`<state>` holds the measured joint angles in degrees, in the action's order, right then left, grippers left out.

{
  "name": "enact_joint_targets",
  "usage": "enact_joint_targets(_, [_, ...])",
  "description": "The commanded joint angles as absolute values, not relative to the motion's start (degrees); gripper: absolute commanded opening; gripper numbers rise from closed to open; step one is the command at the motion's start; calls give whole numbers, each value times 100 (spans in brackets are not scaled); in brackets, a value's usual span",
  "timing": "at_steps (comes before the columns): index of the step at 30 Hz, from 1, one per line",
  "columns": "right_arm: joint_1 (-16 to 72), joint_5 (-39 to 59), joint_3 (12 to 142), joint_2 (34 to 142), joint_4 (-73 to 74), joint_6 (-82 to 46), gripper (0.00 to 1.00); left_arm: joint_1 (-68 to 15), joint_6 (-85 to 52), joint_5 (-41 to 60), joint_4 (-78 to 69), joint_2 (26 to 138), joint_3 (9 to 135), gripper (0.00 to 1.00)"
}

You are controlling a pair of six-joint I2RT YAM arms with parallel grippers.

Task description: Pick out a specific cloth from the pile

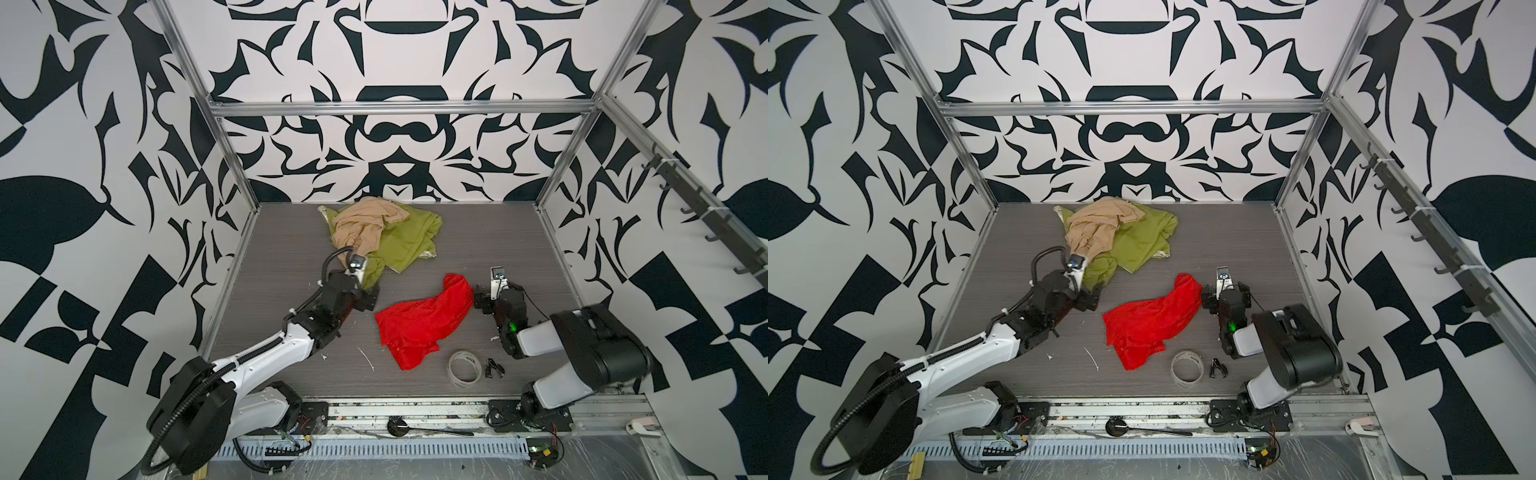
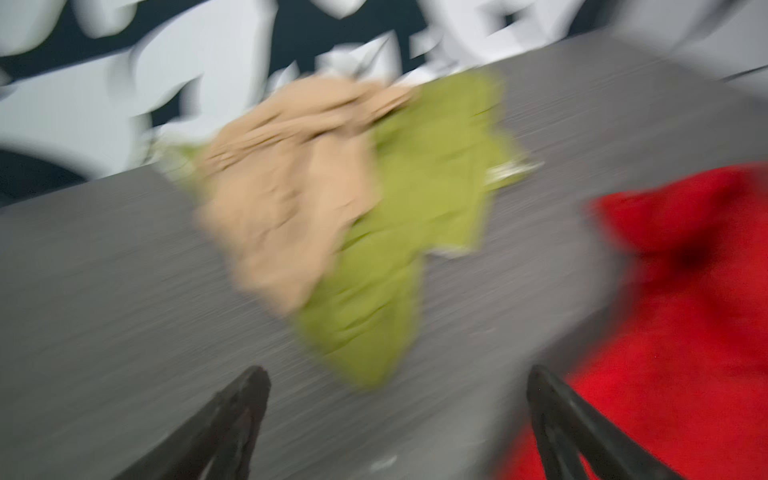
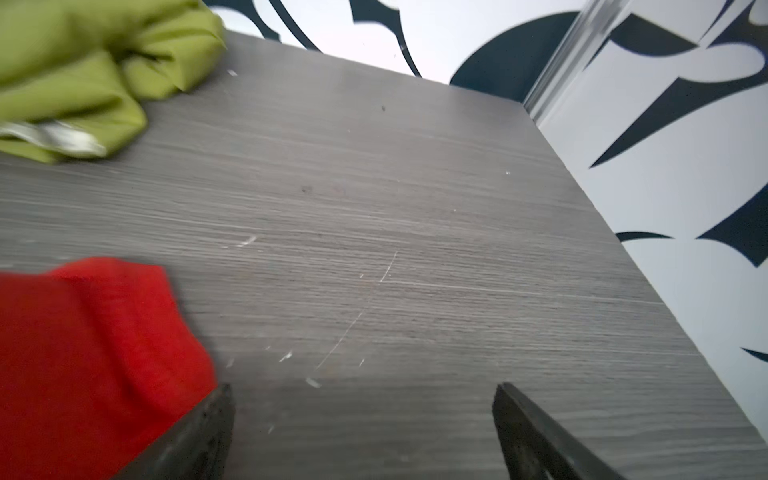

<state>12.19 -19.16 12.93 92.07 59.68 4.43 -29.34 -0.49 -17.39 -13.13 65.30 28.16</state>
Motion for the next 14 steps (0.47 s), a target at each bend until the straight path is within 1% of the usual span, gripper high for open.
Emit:
enact_joint_targets(1, [1283,-2869,1366,9021,6778,217,100,-1708,610,-1310,-1521,6090,2458,100])
enact_joint_targets(2, [1291,-2920,1375,9119,6905,295,100,-1378,684,-1243,-1725,6184,2295,99])
enact_joint_targets(3, [1309,-2814,1439,9210,6939,403,100,-965,675,-956,-2082,6403,2135,100])
enact_joint_targets(5, [1266,-2710,1688,9127,6285,323,100,-549,595,-628,-3319,6940,1852,99])
enact_joint_targets(7, [1064,-2320,1905,9033,5711,147,100,-392,598,-159,-3798,7441,1990,97])
enact_joint_targets(8, [1036,-2246,1945,9068,5687,147,100,-389,572,-175,-3926,7721,2102,97])
enact_joint_targets(10, [933,-2023,1996,9026,5514,77,100,-394,228,-219,-3583,8154,2593,95])
enact_joint_targets(11, [912,-1997,1993,9001,5466,63,100,-386,222,-56,-3900,8325,2491,97])
enact_joint_targets(12, [909,-2003,1964,9013,5562,89,100,-387,244,-155,-4746,8683,2250,98])
enact_joint_targets(13, [914,-2014,1923,9020,5655,131,100,-346,164,-193,-5256,8941,2126,99])
enact_joint_targets(14, [913,-2031,1901,8994,5652,140,100,-333,135,-246,-5204,8971,2166,100])
